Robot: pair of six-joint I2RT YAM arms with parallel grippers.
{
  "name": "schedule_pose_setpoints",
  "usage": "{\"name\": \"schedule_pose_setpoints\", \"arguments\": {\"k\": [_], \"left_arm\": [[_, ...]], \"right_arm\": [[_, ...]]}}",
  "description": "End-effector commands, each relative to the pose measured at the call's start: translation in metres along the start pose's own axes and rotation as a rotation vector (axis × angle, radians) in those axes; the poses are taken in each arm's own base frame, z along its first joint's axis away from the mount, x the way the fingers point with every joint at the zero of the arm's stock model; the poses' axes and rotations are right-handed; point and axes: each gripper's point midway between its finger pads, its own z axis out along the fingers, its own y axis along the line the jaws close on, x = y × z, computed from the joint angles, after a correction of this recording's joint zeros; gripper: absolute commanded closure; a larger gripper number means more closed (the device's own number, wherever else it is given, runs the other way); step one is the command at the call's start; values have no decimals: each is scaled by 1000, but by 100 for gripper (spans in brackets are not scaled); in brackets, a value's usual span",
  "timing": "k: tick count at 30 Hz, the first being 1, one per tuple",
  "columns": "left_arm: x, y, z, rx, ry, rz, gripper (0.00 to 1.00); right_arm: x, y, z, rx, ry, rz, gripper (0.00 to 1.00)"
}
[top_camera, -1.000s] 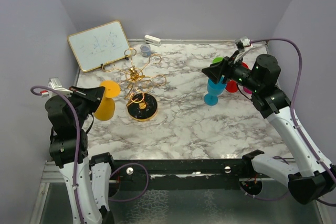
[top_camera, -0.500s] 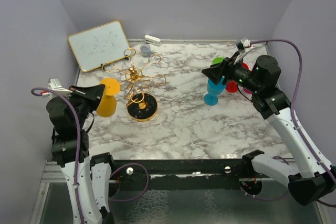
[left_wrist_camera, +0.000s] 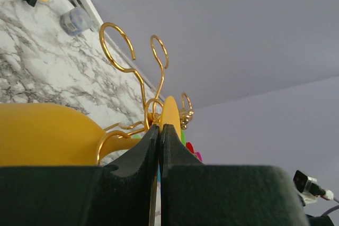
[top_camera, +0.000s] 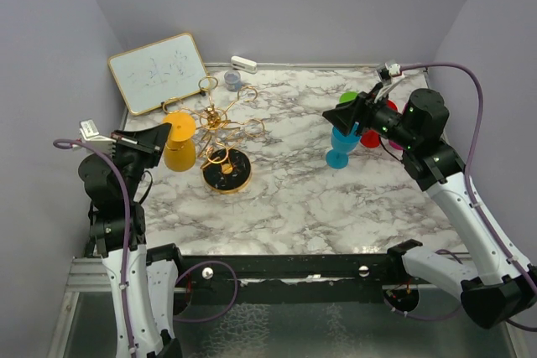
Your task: Take the wine glass off the wine glass rack
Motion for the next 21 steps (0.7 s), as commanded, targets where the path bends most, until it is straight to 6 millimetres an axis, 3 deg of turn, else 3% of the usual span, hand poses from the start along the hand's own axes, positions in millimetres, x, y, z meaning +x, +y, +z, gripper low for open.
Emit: {"name": "schedule_pose_setpoints", "arguments": {"k": [1, 11, 21], "left_arm": [[-4, -26, 1, 109, -4, -22, 100], [-4, -12, 16, 75, 16, -13, 100], [-23, -6, 36, 15, -33, 59, 100]], "right_arm": [[-2, 2, 3, -16, -16, 3, 50], [-4, 0, 7, -8, -15, 2, 50], [-4, -5, 12, 6, -8, 3, 50]]}}
